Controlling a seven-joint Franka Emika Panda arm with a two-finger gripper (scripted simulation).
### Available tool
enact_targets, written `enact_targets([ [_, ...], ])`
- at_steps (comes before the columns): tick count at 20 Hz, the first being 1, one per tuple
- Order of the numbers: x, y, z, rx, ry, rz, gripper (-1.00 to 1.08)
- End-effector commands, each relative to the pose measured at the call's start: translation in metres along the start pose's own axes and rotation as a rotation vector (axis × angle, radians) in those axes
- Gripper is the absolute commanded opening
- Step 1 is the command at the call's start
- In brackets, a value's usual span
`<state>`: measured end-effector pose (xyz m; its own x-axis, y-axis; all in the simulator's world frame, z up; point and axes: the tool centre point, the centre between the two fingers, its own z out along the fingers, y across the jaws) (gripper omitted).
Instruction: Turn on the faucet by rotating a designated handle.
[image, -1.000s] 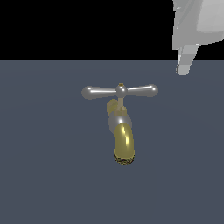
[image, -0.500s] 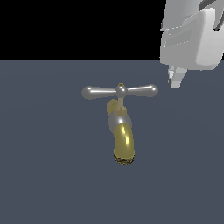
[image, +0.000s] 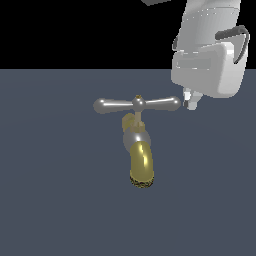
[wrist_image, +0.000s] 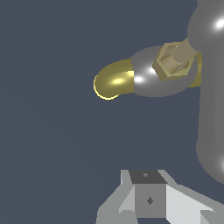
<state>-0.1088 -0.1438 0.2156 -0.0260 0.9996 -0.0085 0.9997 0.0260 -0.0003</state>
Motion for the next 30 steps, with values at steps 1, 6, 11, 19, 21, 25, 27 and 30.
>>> enact_targets([
  [1, 0.001, 0.005, 0.005, -0.001, 0.002, -0.034, -1.00],
  [6, 0.002, 0.012, 0.013, -0.001, 0.005, -0.080, -1.00],
  [11, 0.004, 0.016, 0.017, -0.001, 0.007, -0.106, -1.00],
  [19, 0.004, 0.017, 0.018, -0.001, 0.008, -0.112, -1.00],
  [21, 0.004, 0.022, 0.018, -0.001, 0.008, -0.112, -1.00],
  [25, 0.005, 0.032, 0.018, -0.001, 0.008, -0.112, -1.00],
  [27, 0.005, 0.038, 0.018, -0.001, 0.008, -0.112, -1.00],
  [30, 0.005, 0.046, 0.018, -0.001, 0.008, -0.112, -1.00],
])
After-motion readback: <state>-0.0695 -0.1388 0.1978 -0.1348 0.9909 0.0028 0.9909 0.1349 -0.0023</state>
